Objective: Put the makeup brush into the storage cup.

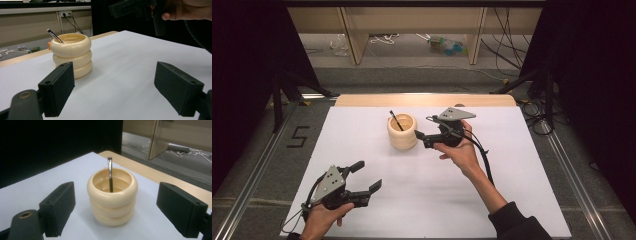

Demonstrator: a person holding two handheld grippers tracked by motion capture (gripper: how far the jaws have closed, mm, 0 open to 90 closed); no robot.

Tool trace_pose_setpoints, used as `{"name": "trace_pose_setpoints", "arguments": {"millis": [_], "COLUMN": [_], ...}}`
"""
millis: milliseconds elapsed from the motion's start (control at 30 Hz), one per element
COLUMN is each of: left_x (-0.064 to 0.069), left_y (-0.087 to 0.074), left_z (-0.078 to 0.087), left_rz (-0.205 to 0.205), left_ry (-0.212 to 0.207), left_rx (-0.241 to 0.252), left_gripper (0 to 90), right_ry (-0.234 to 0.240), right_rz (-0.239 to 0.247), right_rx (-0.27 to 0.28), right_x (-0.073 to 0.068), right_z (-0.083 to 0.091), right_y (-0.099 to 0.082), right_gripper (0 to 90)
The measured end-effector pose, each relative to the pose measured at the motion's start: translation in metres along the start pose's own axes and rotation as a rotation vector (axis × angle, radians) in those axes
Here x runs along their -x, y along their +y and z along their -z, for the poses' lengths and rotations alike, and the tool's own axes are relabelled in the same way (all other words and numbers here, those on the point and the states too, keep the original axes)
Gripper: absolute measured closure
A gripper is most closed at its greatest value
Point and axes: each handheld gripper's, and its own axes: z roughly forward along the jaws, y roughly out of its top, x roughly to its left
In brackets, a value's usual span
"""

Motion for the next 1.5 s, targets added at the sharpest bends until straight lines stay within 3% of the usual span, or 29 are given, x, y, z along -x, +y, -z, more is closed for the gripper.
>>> {"name": "trace_pose_setpoints", "arguments": {"millis": [167,300,700,833,900,1433,1500], "left_x": [0.000,0.000,0.000,0.000,-0.001,0.000,0.001], "left_y": [-0.001,0.000,0.000,0.000,0.000,0.001,0.001], "left_z": [-0.001,-0.001,-0.001,-0.001,-0.001,0.000,0.000], "left_rz": [0.012,-0.007,0.000,0.013,-0.003,-0.003,0.013], "left_ry": [0.003,0.001,-0.005,-0.002,-0.004,-0.006,-0.005], "left_rx": [0.006,0.002,0.011,0.012,0.011,0.014,0.015], "left_gripper": [16.4,16.4,16.4,16.4,16.3,16.3,16.4], "right_ry": [0.010,0.015,0.023,0.038,0.034,0.045,0.054], "right_rz": [-0.023,-0.023,-0.017,-0.020,-0.015,-0.023,-0.018], "right_rx": [0.003,0.006,-0.020,-0.016,-0.013,0.005,0.005], "right_x": [0.001,0.001,-0.001,-0.003,-0.003,-0.005,-0.007], "right_z": [0.008,0.013,0.018,0.023,0.026,0.049,0.052], "right_y": [-0.006,-0.008,-0.018,-0.019,-0.020,-0.027,-0.029], "right_gripper": [16.8,16.8,16.8,16.9,16.9,17.4,17.5]}}
